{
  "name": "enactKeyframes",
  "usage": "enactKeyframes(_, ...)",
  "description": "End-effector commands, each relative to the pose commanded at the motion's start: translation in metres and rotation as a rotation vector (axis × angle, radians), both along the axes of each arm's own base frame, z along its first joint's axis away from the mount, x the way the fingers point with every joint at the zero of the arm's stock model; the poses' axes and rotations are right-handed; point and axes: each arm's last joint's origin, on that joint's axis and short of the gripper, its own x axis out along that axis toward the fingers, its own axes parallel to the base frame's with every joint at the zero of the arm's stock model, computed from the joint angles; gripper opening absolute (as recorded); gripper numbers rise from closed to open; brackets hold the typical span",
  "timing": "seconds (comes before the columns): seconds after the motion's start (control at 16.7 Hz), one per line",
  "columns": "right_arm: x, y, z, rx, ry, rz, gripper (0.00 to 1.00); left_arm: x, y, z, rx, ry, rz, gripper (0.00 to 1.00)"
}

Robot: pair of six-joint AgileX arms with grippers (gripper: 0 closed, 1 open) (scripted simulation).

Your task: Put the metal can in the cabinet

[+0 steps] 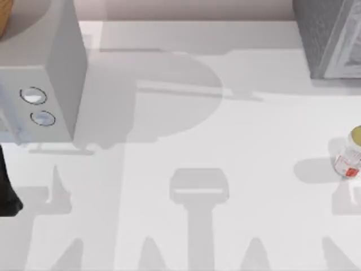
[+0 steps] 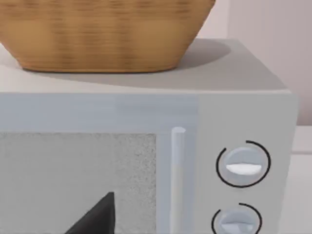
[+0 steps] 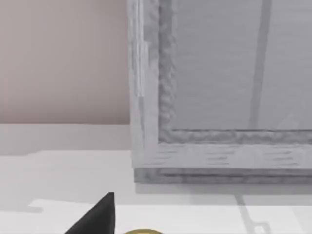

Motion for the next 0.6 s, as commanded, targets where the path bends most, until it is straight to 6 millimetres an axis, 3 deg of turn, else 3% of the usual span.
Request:
enactKeyframes(0.3,0.004,0.001,0.002,0.004,-0.001,0.008,1.00,0.000,0.000,0.000,0.000,0.000,0.000,1.00)
enactKeyframes(0.6,0.023,0.007,0.003,0.016,0.021,0.012,1.00,0.000,0.000,0.000,0.000,0.000,0.000,1.00)
